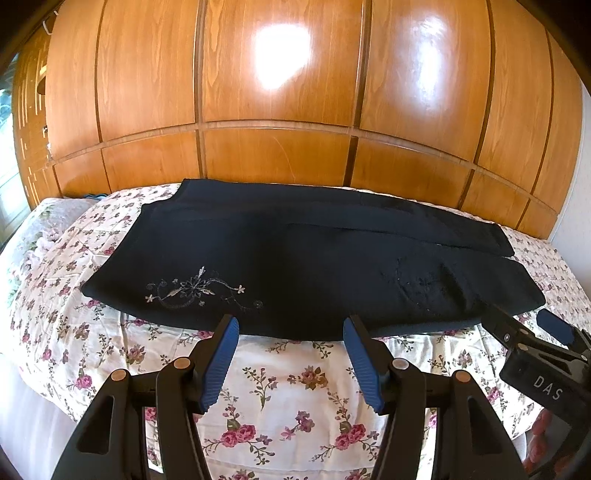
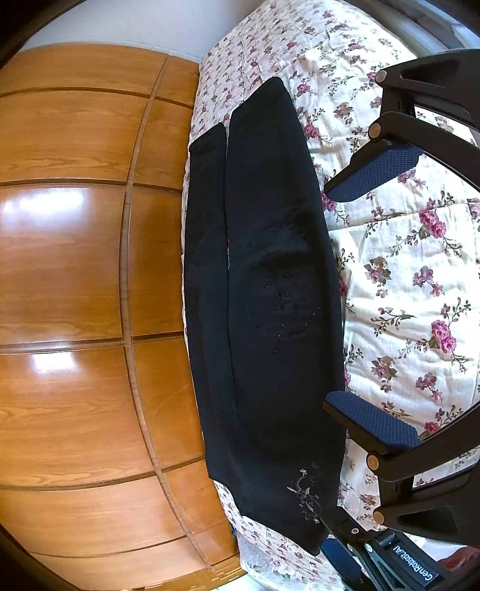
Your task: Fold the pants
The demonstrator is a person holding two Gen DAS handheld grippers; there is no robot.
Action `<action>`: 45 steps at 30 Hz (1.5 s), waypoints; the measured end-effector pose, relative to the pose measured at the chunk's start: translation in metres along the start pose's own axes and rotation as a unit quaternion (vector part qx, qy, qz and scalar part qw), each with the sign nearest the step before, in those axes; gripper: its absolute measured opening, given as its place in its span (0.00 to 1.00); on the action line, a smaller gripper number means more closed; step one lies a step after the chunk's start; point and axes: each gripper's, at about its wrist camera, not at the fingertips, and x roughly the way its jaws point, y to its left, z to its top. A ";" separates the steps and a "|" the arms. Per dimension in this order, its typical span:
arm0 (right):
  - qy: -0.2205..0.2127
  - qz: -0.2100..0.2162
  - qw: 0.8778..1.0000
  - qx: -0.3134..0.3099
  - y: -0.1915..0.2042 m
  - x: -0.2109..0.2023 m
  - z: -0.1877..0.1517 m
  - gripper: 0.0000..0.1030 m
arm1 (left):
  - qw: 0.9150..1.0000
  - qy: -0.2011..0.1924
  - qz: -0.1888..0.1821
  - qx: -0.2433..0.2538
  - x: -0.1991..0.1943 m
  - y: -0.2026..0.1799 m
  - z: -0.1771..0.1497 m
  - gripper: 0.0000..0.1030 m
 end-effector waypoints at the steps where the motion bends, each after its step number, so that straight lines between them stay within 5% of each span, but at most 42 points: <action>1: 0.001 0.000 1.000 0.000 0.000 0.000 0.000 1.00 | 1.000 0.000 -0.001 0.000 0.000 0.000 0.000 0.58; 30: 0.009 -0.004 1.000 -0.005 -0.003 0.015 -0.003 1.00 | 1.000 0.029 0.008 -0.006 0.023 0.009 -0.004 0.58; 37: -0.019 0.055 0.998 0.010 -0.018 0.017 -0.004 1.00 | 0.990 0.108 -0.057 -0.075 0.054 0.042 -0.014 0.58; 39: -0.021 0.043 0.999 0.003 -0.022 0.020 -0.005 1.00 | 0.986 0.127 -0.061 -0.092 0.064 0.054 -0.019 0.58; 42: 0.003 0.030 0.999 0.011 -0.036 0.029 -0.008 1.00 | 0.982 0.135 -0.065 -0.117 0.074 0.073 -0.024 0.59; 45: 0.024 0.063 0.995 0.073 -0.066 0.041 -0.013 1.00 | 0.978 0.126 -0.068 -0.151 0.080 0.097 -0.025 0.58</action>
